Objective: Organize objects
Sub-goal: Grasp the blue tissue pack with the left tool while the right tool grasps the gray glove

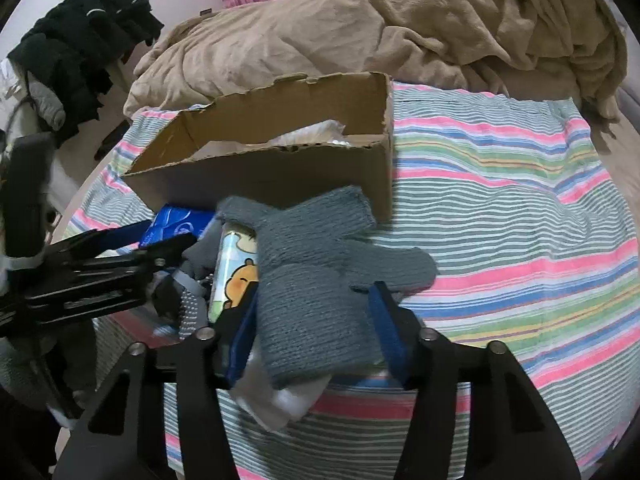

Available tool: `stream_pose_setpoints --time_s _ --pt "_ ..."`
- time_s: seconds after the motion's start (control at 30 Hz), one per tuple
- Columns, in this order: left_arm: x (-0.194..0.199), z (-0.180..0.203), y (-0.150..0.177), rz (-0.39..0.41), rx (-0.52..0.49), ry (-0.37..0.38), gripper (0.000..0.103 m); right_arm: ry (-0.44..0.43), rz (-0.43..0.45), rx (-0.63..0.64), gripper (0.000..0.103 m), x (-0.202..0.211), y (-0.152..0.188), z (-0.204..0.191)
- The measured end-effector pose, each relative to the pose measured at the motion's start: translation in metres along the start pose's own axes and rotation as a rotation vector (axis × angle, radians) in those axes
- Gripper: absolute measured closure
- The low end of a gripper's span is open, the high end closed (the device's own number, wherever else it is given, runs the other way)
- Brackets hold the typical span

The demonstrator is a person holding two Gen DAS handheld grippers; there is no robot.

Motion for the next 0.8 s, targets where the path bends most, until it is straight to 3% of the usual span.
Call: stream_pose_setpoints --time_s 0.17,0.27,0.33,0.43,0.5,0.63,0.8 --pt "0.002 0.0 0.003 0.012 -0.026 -0.001 0.023 -0.016 0.011 0.004 0.057 0.005 -0.001 -0.002" --pt "0.006 0.002 0.006 0.017 -0.042 0.016 0.035 -0.016 0.023 0.006 0.059 0.011 -0.002 -0.004" --pt "0.01 0.001 0.007 0.026 -0.05 0.016 0.049 -0.015 0.031 0.008 0.059 0.016 -0.002 -0.006" --pt "0.011 -0.001 0.007 0.017 -0.043 0.011 0.05 -0.011 0.049 0.009 0.06 0.025 -0.004 -0.008" --pt "0.009 -0.001 0.006 -0.003 -0.039 0.009 0.044 -0.01 0.058 0.009 0.06 0.031 -0.005 -0.01" --pt "0.005 0.003 0.0 -0.025 -0.033 0.003 0.012 -0.009 0.067 0.01 0.06 0.038 -0.005 -0.011" --pt "-0.011 0.008 -0.006 -0.053 -0.068 -0.051 0.008 -0.012 0.071 -0.001 0.06 0.042 -0.002 -0.011"
Point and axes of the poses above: each gripper's, at about its wrist camera, not at the fingertips, and x roughly against the way its jaws point, z to its right, y to its underside, the point moved 6 cm from there along -x, roughly the way its jaws point, and after that the axes turned 9 degrees about -y, right-handed, at the moved point
